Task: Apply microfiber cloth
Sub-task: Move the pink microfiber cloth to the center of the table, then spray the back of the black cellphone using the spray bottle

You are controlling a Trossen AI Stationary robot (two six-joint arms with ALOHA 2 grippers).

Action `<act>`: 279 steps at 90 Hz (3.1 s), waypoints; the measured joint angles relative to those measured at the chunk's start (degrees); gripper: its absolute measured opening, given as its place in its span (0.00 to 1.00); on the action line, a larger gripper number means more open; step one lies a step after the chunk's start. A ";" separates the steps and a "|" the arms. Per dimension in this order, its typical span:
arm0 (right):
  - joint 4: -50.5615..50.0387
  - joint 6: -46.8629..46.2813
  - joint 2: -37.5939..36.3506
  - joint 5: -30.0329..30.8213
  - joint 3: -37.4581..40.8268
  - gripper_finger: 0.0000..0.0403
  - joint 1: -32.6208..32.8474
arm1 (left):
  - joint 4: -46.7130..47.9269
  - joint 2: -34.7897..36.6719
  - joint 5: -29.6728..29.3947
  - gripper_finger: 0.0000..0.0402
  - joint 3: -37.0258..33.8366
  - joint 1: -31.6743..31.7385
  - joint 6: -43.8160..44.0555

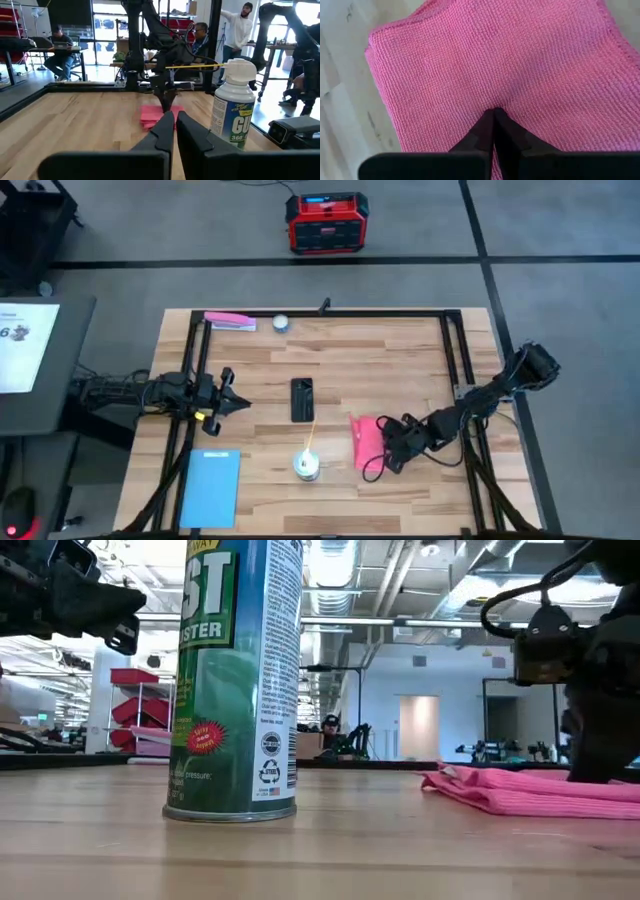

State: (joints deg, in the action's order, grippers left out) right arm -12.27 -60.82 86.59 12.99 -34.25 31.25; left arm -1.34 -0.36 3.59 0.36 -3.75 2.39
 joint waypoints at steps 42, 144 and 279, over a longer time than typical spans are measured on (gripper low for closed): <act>2.35 17.89 0.13 4.83 -9.07 0.00 -4.53 | 0.44 0.00 -2.70 0.00 -0.01 -0.02 -0.20; 18.47 65.60 10.24 -19.20 -13.72 0.00 -46.83 | -26.05 -56.07 -17.21 0.00 8.62 7.59 20.49; 6.33 48.79 16.96 -37.44 -18.81 0.00 -43.59 | -18.92 -93.59 -8.65 0.00 29.24 11.81 32.17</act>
State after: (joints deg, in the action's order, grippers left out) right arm -5.94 -12.04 103.55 -24.45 -53.06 -12.34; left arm -20.27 -93.95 -5.06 29.61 8.06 34.57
